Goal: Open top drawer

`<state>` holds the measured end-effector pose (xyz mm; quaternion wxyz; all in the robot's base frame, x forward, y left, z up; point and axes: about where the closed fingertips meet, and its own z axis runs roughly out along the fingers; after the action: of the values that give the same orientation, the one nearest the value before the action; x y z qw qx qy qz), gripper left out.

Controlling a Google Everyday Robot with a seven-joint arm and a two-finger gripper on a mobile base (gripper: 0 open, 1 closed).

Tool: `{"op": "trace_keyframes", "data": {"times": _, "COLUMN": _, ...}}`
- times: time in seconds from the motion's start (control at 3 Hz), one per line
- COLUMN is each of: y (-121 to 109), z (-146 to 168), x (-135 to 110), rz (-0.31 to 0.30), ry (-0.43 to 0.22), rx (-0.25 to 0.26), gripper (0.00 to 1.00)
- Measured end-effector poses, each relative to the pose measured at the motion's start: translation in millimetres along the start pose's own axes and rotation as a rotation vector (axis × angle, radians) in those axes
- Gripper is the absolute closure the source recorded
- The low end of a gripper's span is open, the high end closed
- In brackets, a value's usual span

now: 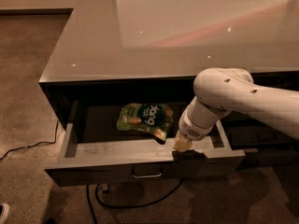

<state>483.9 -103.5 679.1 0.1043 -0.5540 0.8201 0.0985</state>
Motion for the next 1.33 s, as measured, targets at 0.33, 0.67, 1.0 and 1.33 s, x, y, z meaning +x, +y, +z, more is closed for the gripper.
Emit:
{"op": "trace_keyframes", "data": {"times": 0.33, "y": -12.8, "z": 0.8, "x": -13.2, "rz": -0.013, "ry": -0.040, "rx": 0.017, "gripper": 0.16}}
{"op": "trace_keyframes", "data": {"times": 0.67, "y": -35.2, "z": -5.2, "x": -29.2, "rz": -0.020, "ry": -0.076, "rx": 0.066, "gripper": 0.00}}
{"op": "trace_keyframes", "data": {"times": 1.0, "y": -50.5, "z": -5.1, "x": -38.1, "rz": -0.020, "ry": -0.091, "rx": 0.093, "gripper": 0.11}}
{"op": "trace_keyframes", "data": {"times": 1.33, "y": -57.5, "z": 0.7, "x": -39.5, "rz": -0.010, "ry": -0.101, "rx": 0.099, "gripper": 0.29}}
